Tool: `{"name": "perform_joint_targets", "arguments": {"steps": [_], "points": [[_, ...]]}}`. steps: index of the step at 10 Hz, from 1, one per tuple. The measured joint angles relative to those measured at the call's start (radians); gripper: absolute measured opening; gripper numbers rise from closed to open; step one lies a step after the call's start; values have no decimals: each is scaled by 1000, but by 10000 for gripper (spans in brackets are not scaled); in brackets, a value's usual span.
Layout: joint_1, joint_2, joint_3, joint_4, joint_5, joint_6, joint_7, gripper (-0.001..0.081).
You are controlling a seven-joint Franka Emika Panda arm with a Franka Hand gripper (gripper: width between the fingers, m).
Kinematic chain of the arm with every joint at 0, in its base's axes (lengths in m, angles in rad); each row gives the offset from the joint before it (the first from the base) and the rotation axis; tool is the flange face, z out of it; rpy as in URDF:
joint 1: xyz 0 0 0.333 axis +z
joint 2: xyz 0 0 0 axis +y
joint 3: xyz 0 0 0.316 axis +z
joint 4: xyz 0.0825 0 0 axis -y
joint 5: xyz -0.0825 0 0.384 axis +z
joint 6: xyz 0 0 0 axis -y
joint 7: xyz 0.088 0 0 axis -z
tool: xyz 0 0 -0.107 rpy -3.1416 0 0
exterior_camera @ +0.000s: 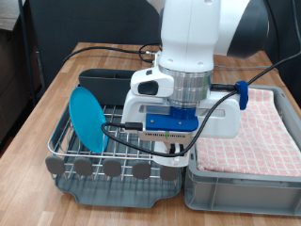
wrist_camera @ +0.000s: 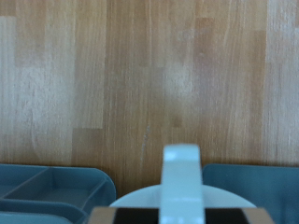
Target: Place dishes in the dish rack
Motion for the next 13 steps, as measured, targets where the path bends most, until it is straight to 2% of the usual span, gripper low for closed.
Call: {"name": "perform_joint_targets", "arguments": {"steps": [5,7,8,10,13], "points": [[-52,22,52,-10,83,81,-88,71],[-62,36,60,-10,94,85,-96,71],[-59,36,55,-8,87,62,-88,71],[-43,27,32,17,49,-54,-47,71],[-22,-17,6,38,-8,-184,-9,71]]}}
